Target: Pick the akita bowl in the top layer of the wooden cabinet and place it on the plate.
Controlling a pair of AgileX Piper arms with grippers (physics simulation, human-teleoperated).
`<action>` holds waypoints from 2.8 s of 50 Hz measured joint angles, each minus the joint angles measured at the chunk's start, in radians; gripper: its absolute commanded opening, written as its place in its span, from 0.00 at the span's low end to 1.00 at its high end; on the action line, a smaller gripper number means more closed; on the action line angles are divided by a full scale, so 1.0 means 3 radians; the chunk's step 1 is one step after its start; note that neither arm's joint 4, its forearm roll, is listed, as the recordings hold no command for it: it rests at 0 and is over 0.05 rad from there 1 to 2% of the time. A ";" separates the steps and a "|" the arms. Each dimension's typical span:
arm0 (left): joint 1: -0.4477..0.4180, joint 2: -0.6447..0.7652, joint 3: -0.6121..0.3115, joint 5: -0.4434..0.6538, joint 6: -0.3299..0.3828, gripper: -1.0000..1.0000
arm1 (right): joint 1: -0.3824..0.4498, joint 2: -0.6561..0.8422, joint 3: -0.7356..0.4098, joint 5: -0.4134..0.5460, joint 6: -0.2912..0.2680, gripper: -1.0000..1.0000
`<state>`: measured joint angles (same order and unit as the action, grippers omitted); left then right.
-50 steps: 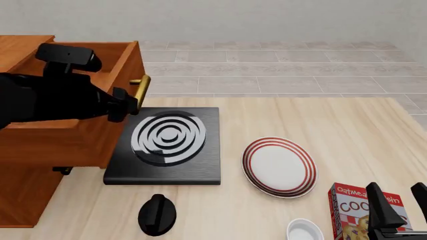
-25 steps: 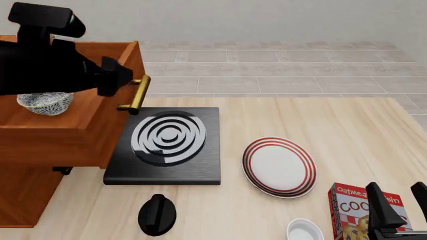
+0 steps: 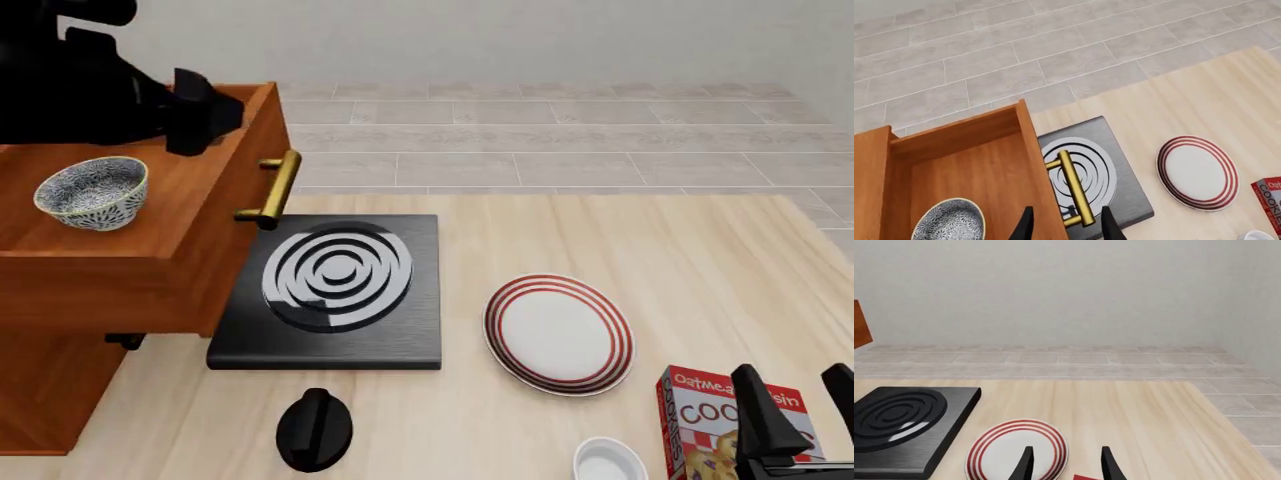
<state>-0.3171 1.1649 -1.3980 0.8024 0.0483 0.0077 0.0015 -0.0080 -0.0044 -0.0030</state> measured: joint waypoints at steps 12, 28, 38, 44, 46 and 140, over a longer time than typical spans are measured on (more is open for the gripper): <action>0.0154 0.0020 0.0007 0.0029 0.0212 1.00 | 0.0000 -0.0002 0.0002 0.0001 0.0004 1.00; 0.0392 -0.0002 0.0031 0.0056 0.0401 1.00 | 0.0009 -0.0001 0.0003 0.0010 0.0013 1.00; 0.0506 -0.0032 0.0075 0.0070 0.0439 1.00 | 0.0015 -0.0002 0.0002 0.0018 0.0019 1.00; 0.0557 -0.0058 0.0121 0.0071 0.0444 1.00 | 0.0017 -0.0003 0.0002 0.0020 0.0021 1.00; 0.0568 -0.0067 0.0141 0.0070 0.0444 1.00 | 0.0018 -0.0003 0.0002 0.0021 0.0022 1.00; 0.1212 0.0564 0.0825 -0.0634 0.0577 1.00 | 0.0026 0.0012 -0.0002 0.0034 0.0030 1.00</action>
<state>0.0464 1.3340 -1.1504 0.6121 0.2213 0.0156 0.0050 -0.0087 0.0059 0.0058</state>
